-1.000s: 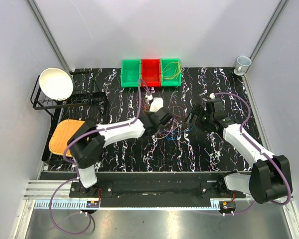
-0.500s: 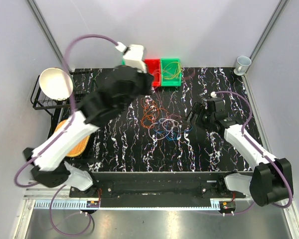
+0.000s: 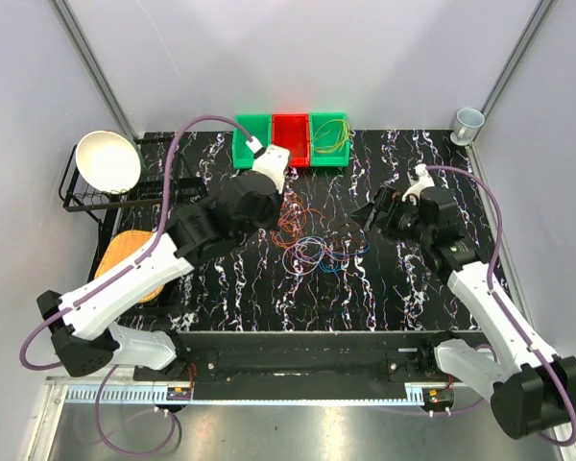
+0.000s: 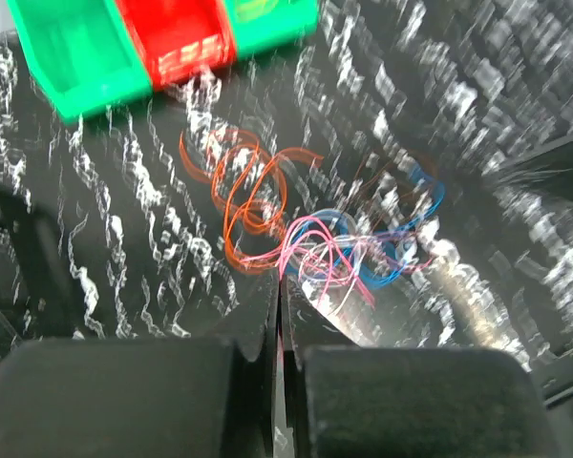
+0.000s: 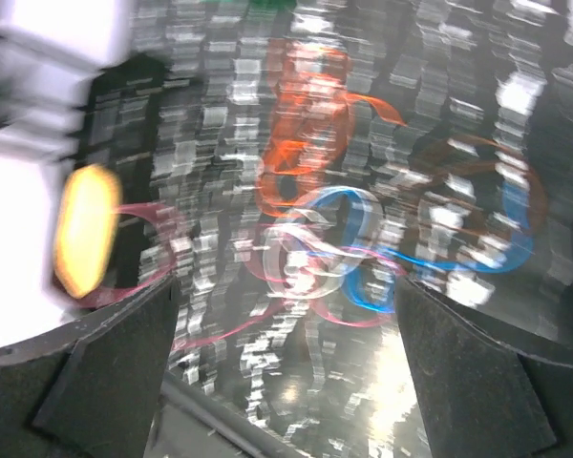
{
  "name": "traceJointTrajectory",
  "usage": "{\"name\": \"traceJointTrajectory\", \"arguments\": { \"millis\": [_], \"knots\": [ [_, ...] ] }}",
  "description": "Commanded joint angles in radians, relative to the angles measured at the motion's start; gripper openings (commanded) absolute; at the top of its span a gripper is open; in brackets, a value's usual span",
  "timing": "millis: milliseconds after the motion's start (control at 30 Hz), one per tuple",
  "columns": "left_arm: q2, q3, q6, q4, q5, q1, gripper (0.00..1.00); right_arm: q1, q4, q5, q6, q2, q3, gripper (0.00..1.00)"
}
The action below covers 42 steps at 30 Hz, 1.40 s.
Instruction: Untangle the cables
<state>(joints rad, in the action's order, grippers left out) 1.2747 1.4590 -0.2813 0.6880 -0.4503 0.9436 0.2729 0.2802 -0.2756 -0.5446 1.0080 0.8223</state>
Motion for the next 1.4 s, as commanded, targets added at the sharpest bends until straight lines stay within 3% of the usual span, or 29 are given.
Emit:
{"name": "traceJointTrajectory", "arguments": {
  "millis": [0, 167, 400, 900, 1167, 1267, 1367],
  "knots": [
    [-0.028, 0.091, -0.016, 0.019, -0.051, -0.002, 0.00, 0.023, -0.211, -0.269, -0.011, -0.052, -0.043, 0.98],
    [0.023, 0.218, -0.010, 0.113, -0.111, -0.017, 0.00, 0.132, -0.418, -0.301, -0.040, -0.062, -0.123, 0.98],
    [0.061, 0.313, 0.016, 0.182, -0.169, -0.055, 0.00, 0.344, -0.441, -0.140, 0.049, 0.064, -0.080, 0.95],
    [-0.037, 0.103, -0.010, 0.050, 0.018, -0.232, 0.00, 0.460, -0.478, 0.035, 0.158, 0.400, 0.086, 0.94],
    [-0.074, 0.044, -0.025, 0.015, 0.081, -0.298, 0.00, 0.500, -0.480, 0.045, 0.192, 0.537, 0.169, 0.92],
    [-0.081, 0.026, -0.029, 0.004, 0.096, -0.318, 0.00, 0.511, -0.484, 0.049, 0.192, 0.566, 0.182, 0.84],
    [-0.087, 0.017, -0.033, -0.001, 0.110, -0.335, 0.00, 0.515, -0.486, 0.061, 0.192, 0.584, 0.190, 0.62]
  ]
}}
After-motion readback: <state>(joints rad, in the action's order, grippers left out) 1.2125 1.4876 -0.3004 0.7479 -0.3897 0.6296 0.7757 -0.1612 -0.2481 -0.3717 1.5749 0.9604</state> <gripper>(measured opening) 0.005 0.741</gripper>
